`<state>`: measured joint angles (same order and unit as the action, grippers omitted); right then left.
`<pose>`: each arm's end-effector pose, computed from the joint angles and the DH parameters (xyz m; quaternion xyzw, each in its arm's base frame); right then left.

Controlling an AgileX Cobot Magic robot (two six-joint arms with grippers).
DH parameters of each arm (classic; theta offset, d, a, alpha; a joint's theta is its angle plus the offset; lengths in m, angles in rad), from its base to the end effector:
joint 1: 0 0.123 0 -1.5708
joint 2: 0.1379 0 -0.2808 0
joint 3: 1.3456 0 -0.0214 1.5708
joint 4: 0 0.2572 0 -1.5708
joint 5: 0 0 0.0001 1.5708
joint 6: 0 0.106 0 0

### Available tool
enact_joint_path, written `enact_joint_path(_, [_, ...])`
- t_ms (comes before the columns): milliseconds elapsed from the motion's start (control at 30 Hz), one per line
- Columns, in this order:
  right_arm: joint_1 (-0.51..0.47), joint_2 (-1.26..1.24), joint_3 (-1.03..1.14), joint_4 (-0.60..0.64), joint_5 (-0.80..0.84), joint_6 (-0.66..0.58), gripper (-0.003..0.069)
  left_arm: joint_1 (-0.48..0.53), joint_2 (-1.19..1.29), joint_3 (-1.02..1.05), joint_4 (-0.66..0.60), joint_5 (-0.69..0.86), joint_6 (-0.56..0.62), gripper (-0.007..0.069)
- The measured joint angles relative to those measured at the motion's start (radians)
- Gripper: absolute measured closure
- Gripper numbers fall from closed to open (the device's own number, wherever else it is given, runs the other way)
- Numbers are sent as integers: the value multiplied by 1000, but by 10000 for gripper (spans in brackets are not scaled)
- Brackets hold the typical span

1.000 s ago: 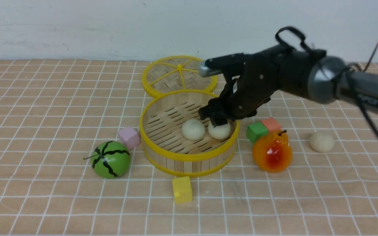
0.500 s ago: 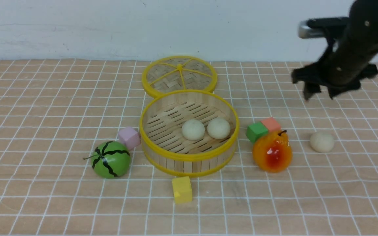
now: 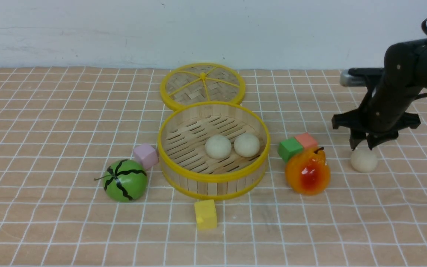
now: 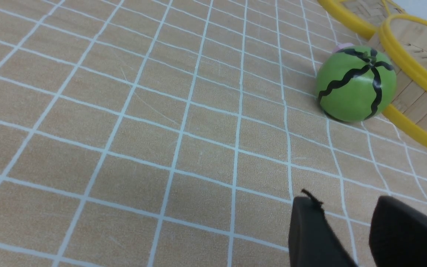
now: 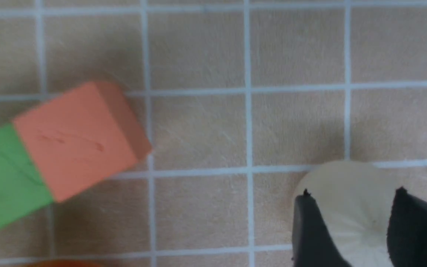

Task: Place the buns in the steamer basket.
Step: Use the right arm to grab a steamed stuffed bun, then use the right arm to put the steamed stuffed bun into the steamer

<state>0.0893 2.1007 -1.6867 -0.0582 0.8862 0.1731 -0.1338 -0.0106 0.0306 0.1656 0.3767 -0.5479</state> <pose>0.4600 0.0364 0.1820 0.0271 0.9833 -0.0020 0.1797 0.0777 -0.0040 0.1655 -0.1222 0.7967 -0.1306 0.5773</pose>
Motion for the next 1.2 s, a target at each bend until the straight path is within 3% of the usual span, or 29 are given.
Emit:
enact_joint_path(400, [0,43,0,-92,23,0,379,0,0,0,0,0,0,386])
enact_joint_path(500, [0,48,-1,-79,23,0,435,0,0,0,0,0,0,386])
enact_joint_path(667, [0,47,-8,-47,16,-8,629,0,0,0,0,0,0,386])
enact_joint_path(800, [4,38,-27,-45,41,-47,651,0,0,0,0,0,0,386])
enact_joint_path(1033, [131,2,-221,0,101,-155,650,0,0,0,0,0,0,386])
enact_joint_path(1200, [269,5,-350,107,17,-274,650,0,0,0,0,0,0,386])
